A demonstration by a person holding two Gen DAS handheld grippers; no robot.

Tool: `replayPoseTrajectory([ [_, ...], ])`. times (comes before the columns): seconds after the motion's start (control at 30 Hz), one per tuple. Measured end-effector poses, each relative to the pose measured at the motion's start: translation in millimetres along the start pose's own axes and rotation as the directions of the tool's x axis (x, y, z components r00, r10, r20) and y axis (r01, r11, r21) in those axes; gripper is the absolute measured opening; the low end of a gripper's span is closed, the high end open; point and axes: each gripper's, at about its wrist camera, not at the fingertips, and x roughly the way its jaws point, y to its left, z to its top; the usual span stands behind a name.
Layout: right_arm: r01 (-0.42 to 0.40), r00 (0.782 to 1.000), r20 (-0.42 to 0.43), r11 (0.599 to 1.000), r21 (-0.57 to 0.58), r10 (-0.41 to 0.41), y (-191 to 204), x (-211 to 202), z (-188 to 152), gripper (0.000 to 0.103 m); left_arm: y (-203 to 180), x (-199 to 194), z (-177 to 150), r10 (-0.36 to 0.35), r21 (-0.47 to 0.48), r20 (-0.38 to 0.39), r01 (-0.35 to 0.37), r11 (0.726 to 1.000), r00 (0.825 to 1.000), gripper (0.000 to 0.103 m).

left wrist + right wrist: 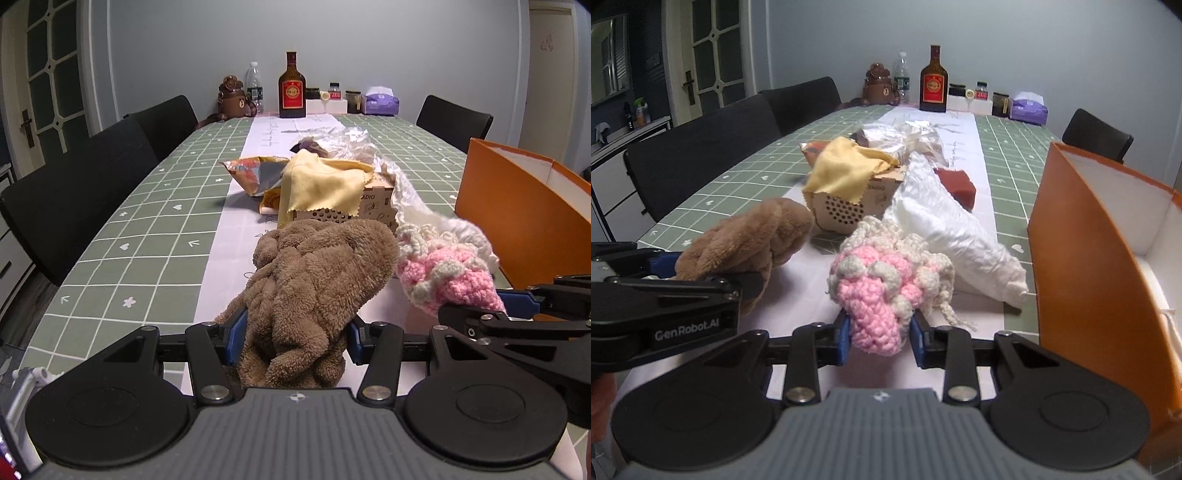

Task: Organize soft objects
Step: 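Carry brown towel and pink ball into the orange box with both grippers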

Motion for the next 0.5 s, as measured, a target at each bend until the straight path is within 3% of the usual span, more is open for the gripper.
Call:
replayPoseTrajectory([
  [0.27,0.002,0.998,0.061,0.999,-0.044,0.001,12,-41,-7,0.031,-2,-34,-1,-0.033,-0.004,0.047,0.033,0.999,0.998,0.059],
  [0.5,0.028,0.992,0.126,0.998,-0.057,-0.020,2,-81,-9,0.031,-15,-67,12,-0.112,0.011,0.108,0.112,0.994,0.988,0.059],
])
